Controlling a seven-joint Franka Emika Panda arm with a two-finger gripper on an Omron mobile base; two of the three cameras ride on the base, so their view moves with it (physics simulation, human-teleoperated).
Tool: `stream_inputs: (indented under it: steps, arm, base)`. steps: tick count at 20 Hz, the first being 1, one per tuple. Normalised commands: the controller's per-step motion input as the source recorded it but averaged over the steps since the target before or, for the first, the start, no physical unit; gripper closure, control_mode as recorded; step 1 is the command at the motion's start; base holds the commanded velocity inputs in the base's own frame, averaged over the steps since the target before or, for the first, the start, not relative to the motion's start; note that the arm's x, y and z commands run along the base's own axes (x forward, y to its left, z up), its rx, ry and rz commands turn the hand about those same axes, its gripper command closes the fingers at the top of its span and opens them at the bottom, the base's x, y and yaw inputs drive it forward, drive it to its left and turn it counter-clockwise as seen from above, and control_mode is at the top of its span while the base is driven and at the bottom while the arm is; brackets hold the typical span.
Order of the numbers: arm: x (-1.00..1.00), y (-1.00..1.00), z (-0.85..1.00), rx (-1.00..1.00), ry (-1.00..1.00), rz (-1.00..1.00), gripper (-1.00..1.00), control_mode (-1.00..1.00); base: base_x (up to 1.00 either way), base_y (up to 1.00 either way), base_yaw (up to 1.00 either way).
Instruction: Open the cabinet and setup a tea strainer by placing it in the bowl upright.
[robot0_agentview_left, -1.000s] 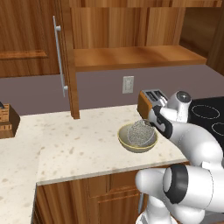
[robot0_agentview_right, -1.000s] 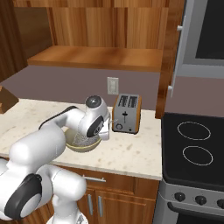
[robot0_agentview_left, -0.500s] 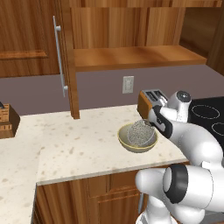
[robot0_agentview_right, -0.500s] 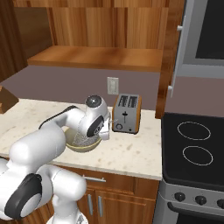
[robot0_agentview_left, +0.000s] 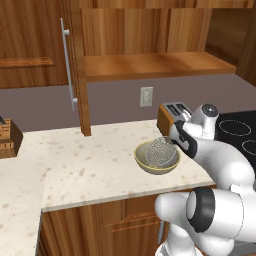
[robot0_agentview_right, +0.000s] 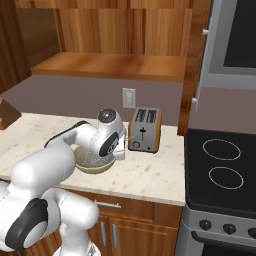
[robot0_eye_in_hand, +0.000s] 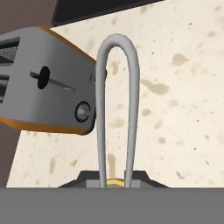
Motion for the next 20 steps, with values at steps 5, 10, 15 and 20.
stream_inputs:
  steps: [5, 10, 15, 20]
  arm:
    - [0.00, 0.00, 0.00, 0.02, 0.00, 0.00, 1.00, -1.00]
    - [0.00, 0.00, 0.00, 0.15, 0.00, 0.00, 1.00, -1.00]
    - [-0.01, 0.00, 0.03, 0.18, 0.00, 0.00, 1.00, -1.00]
    - [-0.04, 0.00, 0.03, 0.15, 0.00, 0.00, 1.00, -1.00]
  base:
    - [0.00, 0.00, 0.00]
    - [0.00, 0.00, 0.00]
    - [0.00, 0.00, 0.00]
    - [0.00, 0.00, 0.00]
